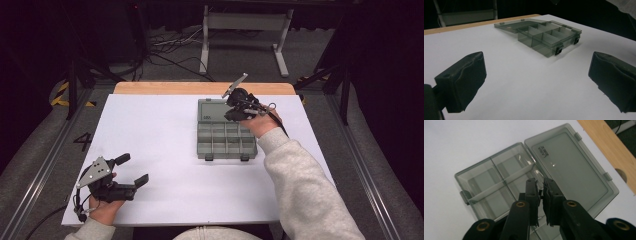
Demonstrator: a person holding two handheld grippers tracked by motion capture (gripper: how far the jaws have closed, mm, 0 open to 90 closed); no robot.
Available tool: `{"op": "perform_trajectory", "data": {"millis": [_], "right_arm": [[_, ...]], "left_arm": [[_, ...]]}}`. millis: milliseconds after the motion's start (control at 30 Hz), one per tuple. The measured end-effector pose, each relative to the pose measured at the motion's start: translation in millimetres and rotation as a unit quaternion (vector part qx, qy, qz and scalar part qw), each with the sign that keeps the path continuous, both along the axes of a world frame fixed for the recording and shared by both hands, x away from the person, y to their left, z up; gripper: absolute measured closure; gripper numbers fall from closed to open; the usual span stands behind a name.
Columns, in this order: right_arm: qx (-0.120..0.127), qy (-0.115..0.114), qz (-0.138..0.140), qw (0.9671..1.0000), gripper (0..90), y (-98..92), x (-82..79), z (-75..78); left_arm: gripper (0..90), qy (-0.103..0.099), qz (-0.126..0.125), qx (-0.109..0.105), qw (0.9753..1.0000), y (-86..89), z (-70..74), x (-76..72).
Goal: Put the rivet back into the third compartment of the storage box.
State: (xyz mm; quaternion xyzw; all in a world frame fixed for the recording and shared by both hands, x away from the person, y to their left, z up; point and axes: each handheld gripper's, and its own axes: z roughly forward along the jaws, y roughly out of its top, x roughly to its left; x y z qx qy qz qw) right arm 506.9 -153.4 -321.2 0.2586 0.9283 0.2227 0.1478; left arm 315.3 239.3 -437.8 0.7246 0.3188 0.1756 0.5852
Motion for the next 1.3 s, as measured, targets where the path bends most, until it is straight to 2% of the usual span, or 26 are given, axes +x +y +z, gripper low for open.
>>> {"op": "perform_trajectory", "data": {"millis": [67,233,333,367,733,767,800,833,900,1000,1167,1300], "right_arm": [[-0.002,0.005,-0.003,1.0,82.1,-1.0,2.1,-4.0],[-0.015,0.03,-0.015,0.9993,82.2,-5.4,8.0,-29.7],[-0.015,0.036,-0.019,0.9991,82.1,-7.5,10.1,-37.1],[-0.014,0.042,-0.024,0.9987,82.1,-10.2,12.3,-44.3],[-0.017,0.057,-0.035,0.9976,81.9,-15.7,17.0,-63.6],[-0.016,0.056,-0.036,0.9976,81.0,-16.0,17.1,-63.9],[-0.015,0.054,-0.037,0.9977,76.0,-16.6,17.2,-63.6],[-0.015,0.054,-0.037,0.9977,76.0,-16.6,17.2,-63.6],[-0.002,0.044,-0.044,0.9981,64.3,-18.8,16.4,-60.7],[0.037,0.032,-0.041,0.998,44.7,-23.6,10.6,-52.5],[0.079,-0.005,-0.032,0.9964,26.8,-31.4,-5.5,-40.1],[0.133,-0.039,-0.016,0.9902,19.8,-42.5,-26.4,-31.0]], "left_arm": [[2.1,0.001,0.0,0.001,1.0,0.4,0.1,0.0],[2.1,0.001,0.0,0.001,1.0,0.7,-0.3,0.4],[2.1,0.001,-0.001,0.001,1.0,0.4,0.0,0.0],[2.1,0.002,0.0,0.0,1.0,0.4,-0.1,0.1],[2.1,0.002,0.0,0.0,1.0,0.6,-0.1,0.2],[2.1,0.002,0.0,0.0,1.0,0.6,-0.1,0.2],[2.1,0.002,0.0,0.0,1.0,0.8,-0.2,0.3],[2.1,0.002,0.0,0.0,1.0,0.8,-0.2,0.3],[2.1,0.0,0.002,0.001,1.0,1.3,-0.4,0.1],[2.1,-0.001,0.003,0.0,1.0,2.0,-0.3,-0.8],[2.1,0.002,0.002,-0.001,1.0,1.5,-0.4,-1.2],[2.1,0.002,0.002,-0.001,1.0,1.6,-0.3,-1.3]]}}
